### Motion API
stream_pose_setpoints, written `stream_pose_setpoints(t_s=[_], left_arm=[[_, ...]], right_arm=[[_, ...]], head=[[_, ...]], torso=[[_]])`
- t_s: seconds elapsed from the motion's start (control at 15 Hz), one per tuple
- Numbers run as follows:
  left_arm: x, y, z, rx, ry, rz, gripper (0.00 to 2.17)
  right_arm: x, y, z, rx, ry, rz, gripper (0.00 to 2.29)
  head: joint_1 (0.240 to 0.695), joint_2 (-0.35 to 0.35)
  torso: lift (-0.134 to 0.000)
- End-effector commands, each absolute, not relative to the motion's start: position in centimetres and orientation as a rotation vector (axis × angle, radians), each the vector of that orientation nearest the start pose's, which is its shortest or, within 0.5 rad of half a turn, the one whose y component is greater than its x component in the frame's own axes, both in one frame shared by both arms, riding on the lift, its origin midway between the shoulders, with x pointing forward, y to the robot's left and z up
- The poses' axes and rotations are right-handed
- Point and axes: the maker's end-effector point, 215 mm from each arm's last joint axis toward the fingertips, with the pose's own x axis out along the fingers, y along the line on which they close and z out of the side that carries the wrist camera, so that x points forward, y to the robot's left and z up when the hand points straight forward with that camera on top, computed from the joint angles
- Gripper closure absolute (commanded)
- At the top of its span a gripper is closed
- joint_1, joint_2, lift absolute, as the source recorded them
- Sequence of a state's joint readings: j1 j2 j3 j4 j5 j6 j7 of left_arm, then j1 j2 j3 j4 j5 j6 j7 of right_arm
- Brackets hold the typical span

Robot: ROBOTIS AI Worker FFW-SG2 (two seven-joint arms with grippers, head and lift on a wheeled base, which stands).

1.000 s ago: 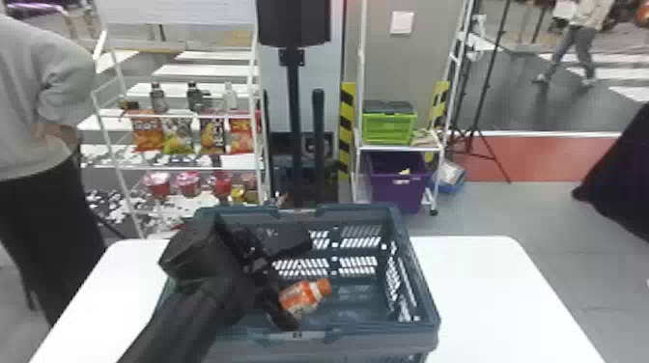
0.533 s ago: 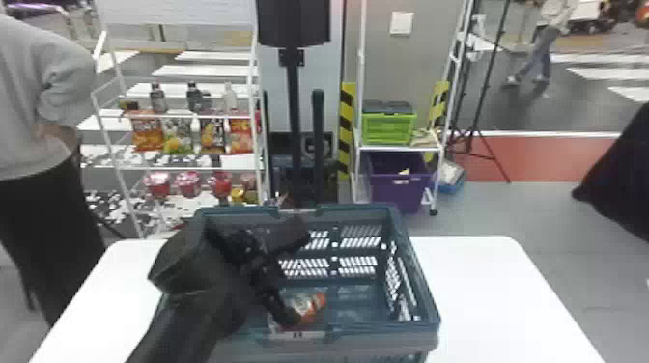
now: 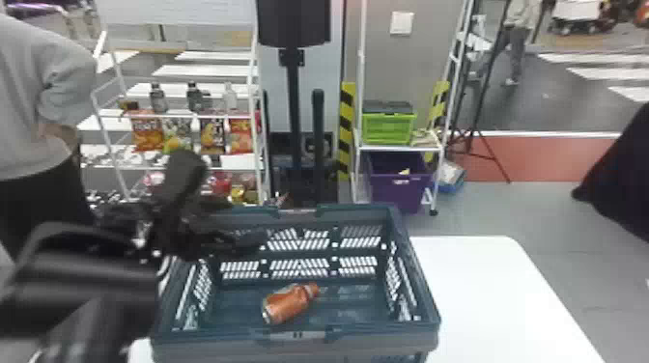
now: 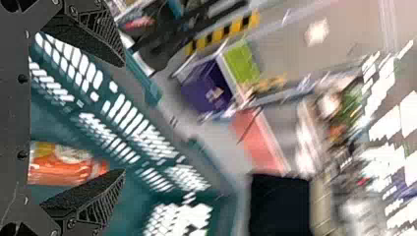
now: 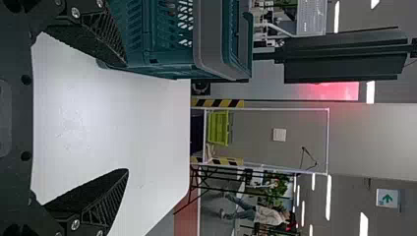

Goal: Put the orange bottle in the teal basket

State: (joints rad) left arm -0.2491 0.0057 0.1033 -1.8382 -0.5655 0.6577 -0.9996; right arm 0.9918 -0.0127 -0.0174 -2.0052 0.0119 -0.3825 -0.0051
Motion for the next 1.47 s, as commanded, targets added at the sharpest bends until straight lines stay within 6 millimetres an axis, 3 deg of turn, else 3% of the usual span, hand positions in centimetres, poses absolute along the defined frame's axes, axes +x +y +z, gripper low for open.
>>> stream_pose_setpoints(t_s=[0.0, 0.13, 0.2, 0.27, 0.47, 0.73, 1.07, 1.4], left_arm=[[54.8, 25.3, -26.7, 0.142, 0.292, -0.418, 0.14], [49.9, 29.5, -27.4, 0.063, 0.288, -0.308, 0.14], [47.0, 31.2, -28.8, 0.057, 0.309, -0.257, 0.14], [45.0, 31.9, -29.0, 0.09, 0.287, -0.231, 0.14], [39.0, 31.3, -27.4, 0.189, 0.104, -0.203, 0.14], [32.7, 28.5, -29.9, 0.148, -0.003, -0.186, 0.14], [29.1, 24.4, -34.3, 0.112, -0.041, -0.131, 0.14], [27.7, 22.3, -33.9, 0.076, -0.088, -0.085, 0.14]], right_arm=[[26.6, -23.8, -41.0, -0.038, 0.152, 0.008, 0.13], [27.0, -24.2, -40.1, -0.04, 0.132, 0.018, 0.13], [27.2, -24.1, -39.6, -0.043, 0.123, 0.027, 0.13], [27.3, -24.1, -39.2, -0.041, 0.115, 0.036, 0.13], [27.7, -23.5, -38.3, -0.036, 0.098, 0.072, 0.13], [28.2, -22.5, -37.5, -0.032, 0.081, 0.122, 0.13], [29.0, -21.5, -37.0, -0.012, 0.065, 0.166, 0.13], [29.6, -20.4, -36.3, 0.004, 0.045, 0.201, 0.13]], head=[[0.499, 0.0], [0.499, 0.0], [0.499, 0.0], [0.499, 0.0], [0.499, 0.0], [0.499, 0.0], [0.499, 0.0], [0.499, 0.0]], torso=[[0.0], [0.0], [0.0], [0.0], [0.0], [0.0], [0.0], [0.0]])
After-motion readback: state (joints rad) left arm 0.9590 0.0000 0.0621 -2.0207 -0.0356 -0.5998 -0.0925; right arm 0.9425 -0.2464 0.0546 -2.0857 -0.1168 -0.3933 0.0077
